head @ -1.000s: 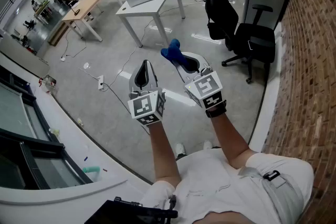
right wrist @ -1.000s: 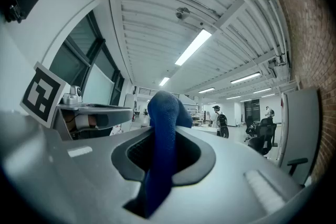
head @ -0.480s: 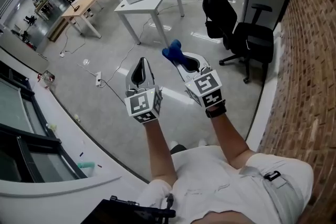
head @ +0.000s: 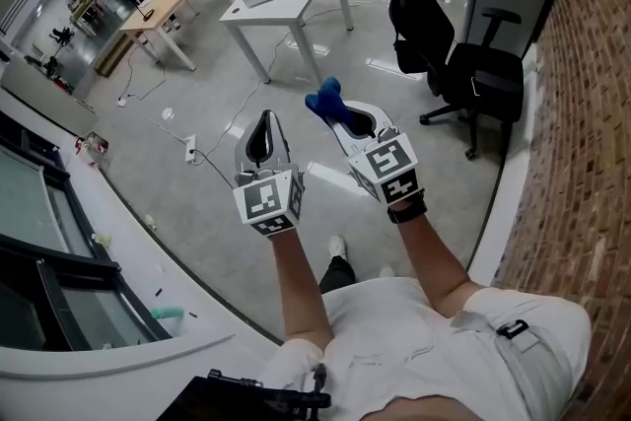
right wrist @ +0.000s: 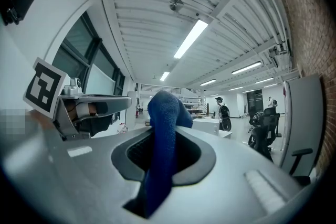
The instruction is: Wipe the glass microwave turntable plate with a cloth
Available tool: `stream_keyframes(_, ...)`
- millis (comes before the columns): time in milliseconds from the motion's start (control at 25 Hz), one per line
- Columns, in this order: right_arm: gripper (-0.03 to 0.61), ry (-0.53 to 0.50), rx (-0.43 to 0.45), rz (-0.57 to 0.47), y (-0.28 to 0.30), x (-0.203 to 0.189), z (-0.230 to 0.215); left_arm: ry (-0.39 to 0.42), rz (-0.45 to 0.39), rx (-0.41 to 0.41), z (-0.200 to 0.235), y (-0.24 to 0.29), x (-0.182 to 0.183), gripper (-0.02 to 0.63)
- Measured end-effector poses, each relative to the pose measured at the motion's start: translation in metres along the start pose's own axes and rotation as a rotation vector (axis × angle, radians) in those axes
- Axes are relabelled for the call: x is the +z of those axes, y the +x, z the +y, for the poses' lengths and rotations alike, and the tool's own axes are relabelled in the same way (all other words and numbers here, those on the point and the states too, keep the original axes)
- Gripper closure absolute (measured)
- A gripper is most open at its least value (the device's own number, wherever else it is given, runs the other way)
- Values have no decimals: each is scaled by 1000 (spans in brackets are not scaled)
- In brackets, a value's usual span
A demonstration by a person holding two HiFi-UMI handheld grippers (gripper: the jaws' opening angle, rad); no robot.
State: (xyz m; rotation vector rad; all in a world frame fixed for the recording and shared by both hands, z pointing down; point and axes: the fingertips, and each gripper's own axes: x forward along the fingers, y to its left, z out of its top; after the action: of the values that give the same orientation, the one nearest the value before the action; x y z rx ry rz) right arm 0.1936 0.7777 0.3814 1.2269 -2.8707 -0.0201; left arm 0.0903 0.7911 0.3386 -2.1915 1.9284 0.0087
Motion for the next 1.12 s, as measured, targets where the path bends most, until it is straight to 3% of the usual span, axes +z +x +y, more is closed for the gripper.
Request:
stream_keyframes(320, 517, -26, -21, 23, 64, -5, -12, -28, 6, -36, 35, 57, -24, 611)
stream_keyframes(600, 517, -64, -23, -2, 156, 18, -21, -36, -20, -106, 74, 124, -30, 611)
stream_keyframes(960, 517, -87, -2, 38, 254, 9, -18, -112, 4, -104, 148, 180, -65, 612)
stream_keyframes(1120, 517, -78, -15, 55, 280, 2, -30, -132, 29, -113, 160, 201, -87, 612)
